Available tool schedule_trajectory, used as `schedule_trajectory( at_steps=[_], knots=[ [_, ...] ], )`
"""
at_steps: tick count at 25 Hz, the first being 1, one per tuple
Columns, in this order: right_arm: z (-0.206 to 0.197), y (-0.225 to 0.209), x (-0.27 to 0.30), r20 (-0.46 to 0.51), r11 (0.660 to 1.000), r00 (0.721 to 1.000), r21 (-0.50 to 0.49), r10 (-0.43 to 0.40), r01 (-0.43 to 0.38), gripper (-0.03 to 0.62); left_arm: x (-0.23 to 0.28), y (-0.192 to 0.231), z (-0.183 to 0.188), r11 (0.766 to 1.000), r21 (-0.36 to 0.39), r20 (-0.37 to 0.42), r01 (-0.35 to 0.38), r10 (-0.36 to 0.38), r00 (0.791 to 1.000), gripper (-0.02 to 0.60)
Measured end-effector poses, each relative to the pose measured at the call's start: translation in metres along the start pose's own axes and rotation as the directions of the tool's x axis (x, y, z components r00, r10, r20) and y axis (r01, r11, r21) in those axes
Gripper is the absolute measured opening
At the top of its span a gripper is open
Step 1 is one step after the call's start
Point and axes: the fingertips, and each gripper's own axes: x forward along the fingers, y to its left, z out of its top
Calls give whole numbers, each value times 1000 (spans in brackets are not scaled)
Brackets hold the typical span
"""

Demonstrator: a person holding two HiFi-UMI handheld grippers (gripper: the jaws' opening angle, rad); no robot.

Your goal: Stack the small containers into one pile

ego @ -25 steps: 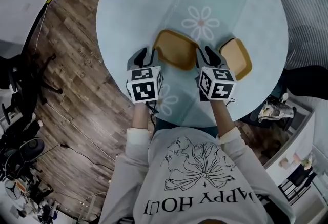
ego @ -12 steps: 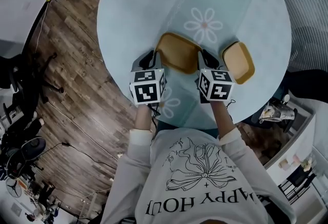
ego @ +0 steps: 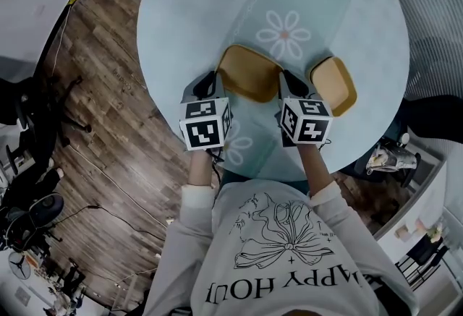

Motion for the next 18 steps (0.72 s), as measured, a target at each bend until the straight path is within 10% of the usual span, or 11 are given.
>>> schedule_trajectory(
  at_steps=[18],
  knots=[
    [40,-45,-104,187,996,980,80,-63,49,26,-49,-95,54,986,157,132,48,-69,989,25]
  ],
)
